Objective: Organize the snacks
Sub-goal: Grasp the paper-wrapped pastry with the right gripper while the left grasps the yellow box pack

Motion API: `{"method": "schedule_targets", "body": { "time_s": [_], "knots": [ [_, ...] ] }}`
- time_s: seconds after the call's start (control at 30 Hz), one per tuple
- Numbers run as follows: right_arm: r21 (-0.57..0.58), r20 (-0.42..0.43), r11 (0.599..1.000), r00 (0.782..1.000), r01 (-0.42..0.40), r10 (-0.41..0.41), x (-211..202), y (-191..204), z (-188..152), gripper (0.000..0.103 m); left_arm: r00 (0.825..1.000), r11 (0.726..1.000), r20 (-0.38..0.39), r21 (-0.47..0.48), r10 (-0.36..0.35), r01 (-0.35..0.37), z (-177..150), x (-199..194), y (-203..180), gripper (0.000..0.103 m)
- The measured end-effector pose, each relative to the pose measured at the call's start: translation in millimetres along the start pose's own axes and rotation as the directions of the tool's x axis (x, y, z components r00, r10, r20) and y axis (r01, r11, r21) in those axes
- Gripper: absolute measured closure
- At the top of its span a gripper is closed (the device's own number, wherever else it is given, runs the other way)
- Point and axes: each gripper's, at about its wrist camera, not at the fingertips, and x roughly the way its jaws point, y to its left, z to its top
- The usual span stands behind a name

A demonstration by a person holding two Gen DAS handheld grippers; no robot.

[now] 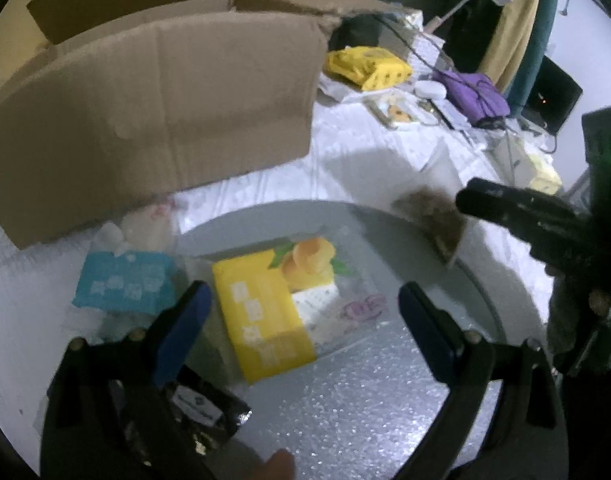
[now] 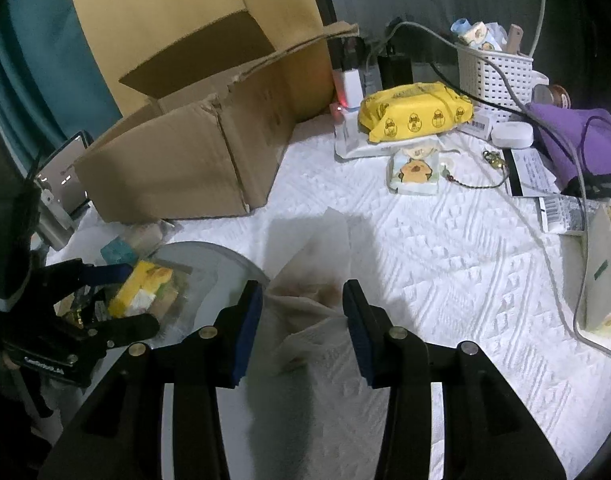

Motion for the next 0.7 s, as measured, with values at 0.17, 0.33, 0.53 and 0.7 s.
{"method": "schedule_targets", "body": {
  "time_s": [0.17, 0.33, 0.53, 0.7],
  "knots": [
    [0.003, 0.009, 1.000, 1.000, 0.003, -0.003, -5.8, 2.8, -1.1, 0.058, 0.999, 1.000, 0.039, 0.019, 0.007, -0.008, 16.9, 0.8, 1.1, 0.008],
    [0.006, 0.013, 1.000, 1.000, 0.006, -0.006, -8.4, 3.3, -1.1, 0.058, 1.000, 0.999, -0.007, 0.043, -0.013, 0.014, 30.1, 19.4, 3.5, 0.008],
    [0.019, 0.022, 1.000, 1.000, 0.018, -0.018, -14.2, -2.0, -1.2, 0.058, 0.996, 0.998, -0.061, 0.007, -0.057, 0.058, 16.2, 20.1, 10.0, 0.008],
    [0.025, 0.023, 0.999, 0.999, 0.023, -0.023, -15.1, -3.4, -1.8, 0.058, 0.991, 0.995, -0.091, -0.014, -0.095, 0.094, -4.6, 10.8, 11.5, 0.008]
  ]
}}
